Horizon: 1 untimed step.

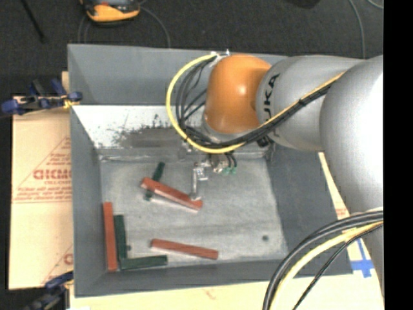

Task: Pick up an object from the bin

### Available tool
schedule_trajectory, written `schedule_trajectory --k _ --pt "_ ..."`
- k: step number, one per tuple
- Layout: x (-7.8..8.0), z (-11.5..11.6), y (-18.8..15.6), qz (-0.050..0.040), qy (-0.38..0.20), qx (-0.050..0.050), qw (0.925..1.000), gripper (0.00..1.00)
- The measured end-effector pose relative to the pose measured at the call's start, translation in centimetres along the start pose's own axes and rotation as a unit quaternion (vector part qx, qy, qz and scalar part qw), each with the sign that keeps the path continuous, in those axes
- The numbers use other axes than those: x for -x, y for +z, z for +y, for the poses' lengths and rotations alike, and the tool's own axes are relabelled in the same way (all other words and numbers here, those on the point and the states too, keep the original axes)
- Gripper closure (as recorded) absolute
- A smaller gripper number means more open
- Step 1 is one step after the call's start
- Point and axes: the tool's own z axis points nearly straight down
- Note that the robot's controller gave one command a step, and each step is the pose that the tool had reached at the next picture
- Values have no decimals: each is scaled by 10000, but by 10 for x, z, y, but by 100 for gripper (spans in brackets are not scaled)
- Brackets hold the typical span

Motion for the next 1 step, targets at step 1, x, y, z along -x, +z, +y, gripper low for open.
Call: schedule_trajectory --k 1 --pt "-4 3 16 13 -551 11 9985 0"
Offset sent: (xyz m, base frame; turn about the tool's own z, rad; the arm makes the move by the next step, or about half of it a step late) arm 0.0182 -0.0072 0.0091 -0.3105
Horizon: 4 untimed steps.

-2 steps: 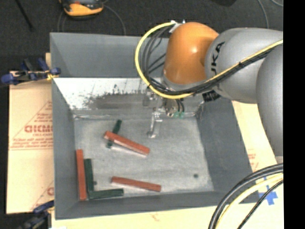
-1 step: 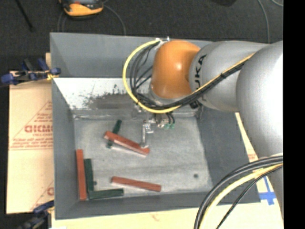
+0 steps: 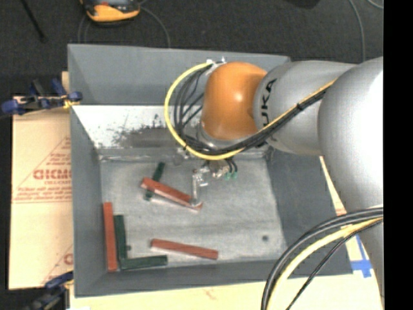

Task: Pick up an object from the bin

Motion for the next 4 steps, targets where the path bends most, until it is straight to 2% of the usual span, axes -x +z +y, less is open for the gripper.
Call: schedule_trajectory --k 1,2,3,4 --pt "8 -8 -6 18 -603 -5 9982 0" --pt "10 -9 -10 -7 -685 -13 9976 0" --pt "-3 6 -18 52 -929 7 9957 0" --pt "-9 14 29 -21 -1785 -10 9839 100"
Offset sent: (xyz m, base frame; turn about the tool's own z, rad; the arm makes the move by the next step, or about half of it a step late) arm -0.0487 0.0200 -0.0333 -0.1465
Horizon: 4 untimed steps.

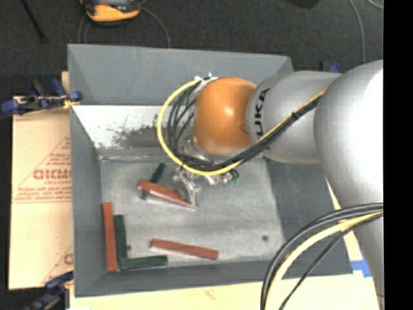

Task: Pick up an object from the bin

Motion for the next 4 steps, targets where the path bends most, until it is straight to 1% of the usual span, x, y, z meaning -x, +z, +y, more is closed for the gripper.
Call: schedule_trajectory --k 1,2,3,4 --pt "0 1 1 3 7 13 10000 0" --pt "1 2 0 -10 15 14 10000 100" --pt "1 2 0 -10 16 14 10000 100" --pt "-3 -5 -6 19 -194 24 9998 100"
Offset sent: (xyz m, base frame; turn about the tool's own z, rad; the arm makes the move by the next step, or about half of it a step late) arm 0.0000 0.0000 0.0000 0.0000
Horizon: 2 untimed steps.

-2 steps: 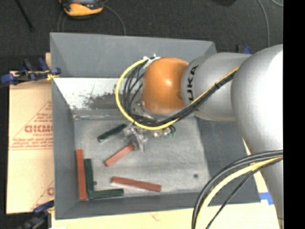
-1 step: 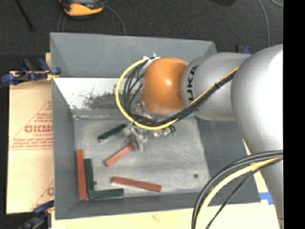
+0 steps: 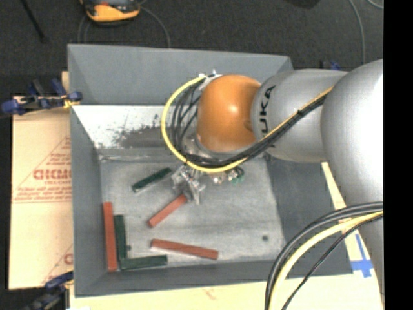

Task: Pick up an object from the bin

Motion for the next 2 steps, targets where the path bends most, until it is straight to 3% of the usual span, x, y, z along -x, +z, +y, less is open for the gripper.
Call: schedule_trajectory --k 1,2 --pt "-25 7 -55 42 -930 2 9957 100" --pt "-5 17 -145 -5 -1131 -5 9936 100"
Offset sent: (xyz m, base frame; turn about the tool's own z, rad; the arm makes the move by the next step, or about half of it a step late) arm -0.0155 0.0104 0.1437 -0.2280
